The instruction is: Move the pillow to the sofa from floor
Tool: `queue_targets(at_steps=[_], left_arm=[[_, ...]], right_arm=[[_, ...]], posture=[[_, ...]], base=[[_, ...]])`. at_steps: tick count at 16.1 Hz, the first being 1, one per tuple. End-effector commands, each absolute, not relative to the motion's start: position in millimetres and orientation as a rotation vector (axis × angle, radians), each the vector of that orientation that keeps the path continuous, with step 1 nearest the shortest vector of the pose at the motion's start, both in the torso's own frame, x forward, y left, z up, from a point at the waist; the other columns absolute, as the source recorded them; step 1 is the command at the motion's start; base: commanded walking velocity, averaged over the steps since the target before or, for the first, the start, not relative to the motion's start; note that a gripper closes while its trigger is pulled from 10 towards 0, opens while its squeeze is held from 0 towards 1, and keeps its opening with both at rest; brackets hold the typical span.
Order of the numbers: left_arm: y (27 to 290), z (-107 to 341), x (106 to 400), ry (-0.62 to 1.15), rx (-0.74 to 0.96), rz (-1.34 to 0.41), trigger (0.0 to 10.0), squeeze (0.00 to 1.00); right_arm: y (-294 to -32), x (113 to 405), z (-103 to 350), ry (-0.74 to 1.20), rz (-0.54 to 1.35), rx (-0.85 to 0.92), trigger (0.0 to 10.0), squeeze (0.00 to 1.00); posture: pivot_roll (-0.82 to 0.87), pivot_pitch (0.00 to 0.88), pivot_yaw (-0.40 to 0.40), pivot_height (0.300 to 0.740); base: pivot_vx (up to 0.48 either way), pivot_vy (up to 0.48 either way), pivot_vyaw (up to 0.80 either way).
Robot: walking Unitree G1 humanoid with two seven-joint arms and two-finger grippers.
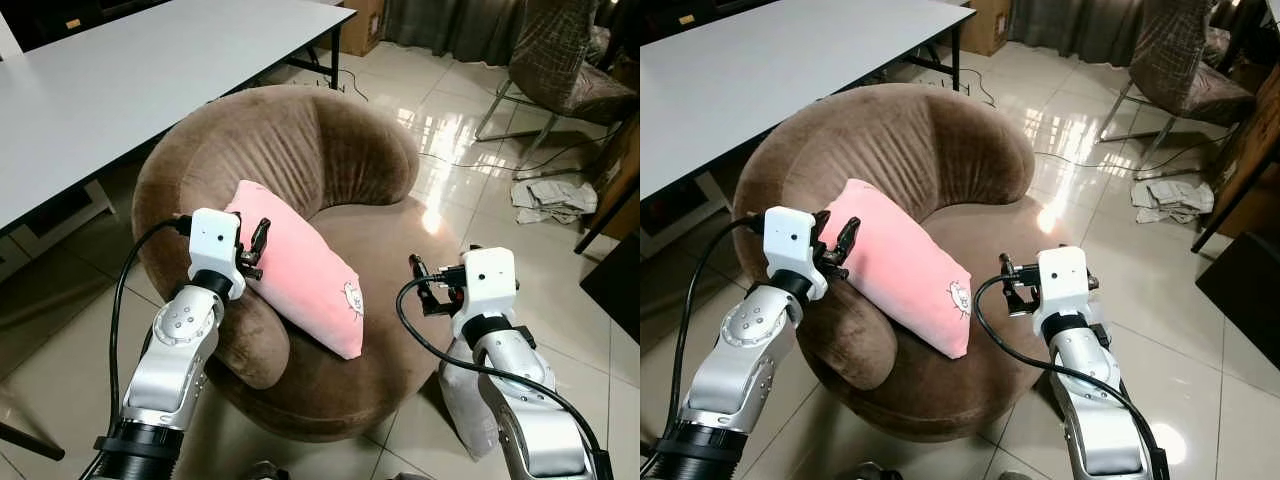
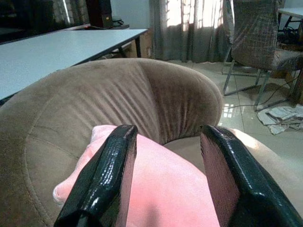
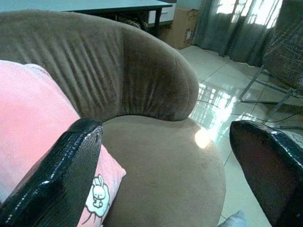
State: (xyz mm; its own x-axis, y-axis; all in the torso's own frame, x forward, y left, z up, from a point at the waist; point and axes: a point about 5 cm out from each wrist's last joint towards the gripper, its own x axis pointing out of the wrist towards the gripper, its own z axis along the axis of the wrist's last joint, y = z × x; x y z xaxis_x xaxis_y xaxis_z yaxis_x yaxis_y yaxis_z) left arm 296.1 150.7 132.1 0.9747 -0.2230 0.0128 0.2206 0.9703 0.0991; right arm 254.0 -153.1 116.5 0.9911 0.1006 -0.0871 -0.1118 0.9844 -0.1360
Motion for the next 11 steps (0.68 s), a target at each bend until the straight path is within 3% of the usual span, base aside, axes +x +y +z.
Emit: queue_targets(at_steps=[1,2,11], left_arm=[[151.4,135.9,295.8,-0.037,0.115,-0.230,10.0,0.00],[151.3,136.3,295.0,-0.038,0.120,-0.232,10.0,0.00],[148.8,135.7,292.9,-0.027,0.139,-0.249,10.0,0.00]], right_arm=[[-152.0,254.9,113.1,0.105,0.122,-0.141,10.0,0.00],[-151.3,254.6,112.2,0.107,0.130,-0.149,10.0,0.00],[-152.4,250.6,107.5,0.128,0.130,-0.140,10.0,0.00]], posture=[[-0.06,0.004,0.019,0.740],[-0.06,0.005,0.020,0.740],[-0.06,0.014,0.023,0.740]], base=[[0.000,0.000,0.00],[0.000,0.000,0.00],[0.000,-0.435,0.00]])
